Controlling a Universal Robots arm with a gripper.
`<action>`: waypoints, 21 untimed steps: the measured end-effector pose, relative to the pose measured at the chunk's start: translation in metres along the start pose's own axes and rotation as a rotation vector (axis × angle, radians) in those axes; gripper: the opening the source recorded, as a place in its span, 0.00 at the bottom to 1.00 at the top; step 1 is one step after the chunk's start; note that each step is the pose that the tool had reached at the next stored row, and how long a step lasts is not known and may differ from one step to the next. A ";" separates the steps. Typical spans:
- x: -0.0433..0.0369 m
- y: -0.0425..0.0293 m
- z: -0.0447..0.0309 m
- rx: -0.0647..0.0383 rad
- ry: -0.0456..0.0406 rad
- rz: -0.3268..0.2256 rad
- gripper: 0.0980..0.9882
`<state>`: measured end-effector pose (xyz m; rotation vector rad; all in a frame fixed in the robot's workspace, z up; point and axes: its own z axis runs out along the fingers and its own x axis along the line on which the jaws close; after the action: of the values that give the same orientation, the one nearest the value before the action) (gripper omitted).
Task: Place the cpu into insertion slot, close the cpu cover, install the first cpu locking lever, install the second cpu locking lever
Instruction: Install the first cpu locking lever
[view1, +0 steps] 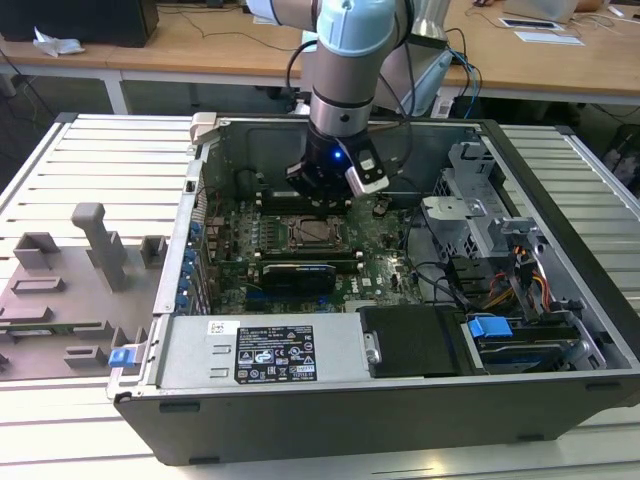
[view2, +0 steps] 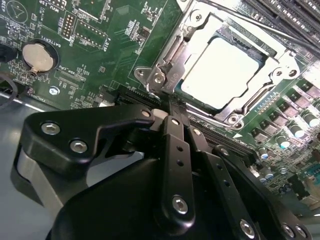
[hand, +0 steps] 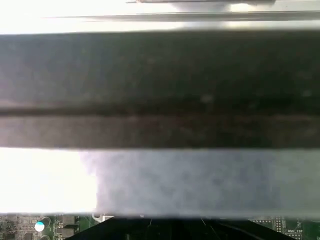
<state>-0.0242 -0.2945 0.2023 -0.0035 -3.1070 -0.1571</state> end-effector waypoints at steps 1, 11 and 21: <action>0.0001 0.0002 -0.0019 0.001 0.0002 0.000 0.01; 0.0021 -0.0172 -0.0127 0.077 0.0003 0.002 0.01; 0.0042 -0.0223 -0.0555 0.078 -0.0001 0.002 0.01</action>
<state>-0.0268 -0.3223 0.2553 -0.0054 -3.1107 -0.0362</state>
